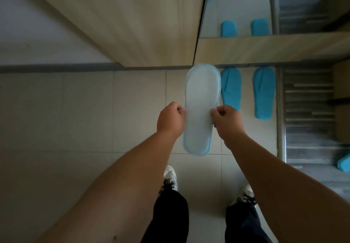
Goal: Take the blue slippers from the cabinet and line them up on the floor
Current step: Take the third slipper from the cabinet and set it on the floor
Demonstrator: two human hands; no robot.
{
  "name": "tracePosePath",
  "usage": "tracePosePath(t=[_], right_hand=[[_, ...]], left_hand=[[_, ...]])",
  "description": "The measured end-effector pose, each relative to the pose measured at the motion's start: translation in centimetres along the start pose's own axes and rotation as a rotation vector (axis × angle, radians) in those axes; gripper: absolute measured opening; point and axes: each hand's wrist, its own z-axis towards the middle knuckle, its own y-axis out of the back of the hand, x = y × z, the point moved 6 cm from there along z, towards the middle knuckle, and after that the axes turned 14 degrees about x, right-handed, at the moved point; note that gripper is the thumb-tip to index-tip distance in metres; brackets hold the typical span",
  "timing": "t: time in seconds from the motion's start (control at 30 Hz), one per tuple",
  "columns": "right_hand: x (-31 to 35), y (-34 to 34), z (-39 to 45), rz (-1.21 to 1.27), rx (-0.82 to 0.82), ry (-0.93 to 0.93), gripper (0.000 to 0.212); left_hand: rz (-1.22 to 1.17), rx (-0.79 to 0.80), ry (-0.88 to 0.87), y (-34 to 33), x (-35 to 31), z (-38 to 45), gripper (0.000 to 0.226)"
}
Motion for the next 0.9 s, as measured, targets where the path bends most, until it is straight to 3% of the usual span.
tracePosePath(t=[0.17,0.3,0.47,0.53,0.67,0.77,0.9], right_hand=[[1.9,-1.6,0.2,-0.265,-0.093,0.117,0.015],[2.5,-2.1,0.5,-0.338,0.005,0.232,0.016],[2.6,-0.7,1.6,-0.435,0.09,0.392,0.02],[2.3,0.4,2.8,-0.409,0.087,0.355,0.025],[0.0,1.3,7.4,-0.302,0.098,0.099,0.044],[-1.3,-0.5,10.4,-0.057,0.245,-0.02,0.042],[-2.0,-4.4,13.1,0.253,0.464,-0.025,0.038]], left_hand=[[-0.274,0.114,-0.071,-1.9,-1.2,0.9,0.026],[-0.492,0.197,-0.061,-4.0,-2.6,1.2,0.023],[-0.539,0.137,-0.004,-4.0,-2.3,2.8,0.02],[-0.601,0.159,0.011,-4.2,-2.0,3.5,0.021],[-0.684,0.202,0.011,-4.4,-1.4,5.3,0.02],[-0.681,0.204,0.041,-4.1,0.8,7.3,0.019],[-0.666,0.184,0.072,-2.8,5.9,11.7,0.021]])
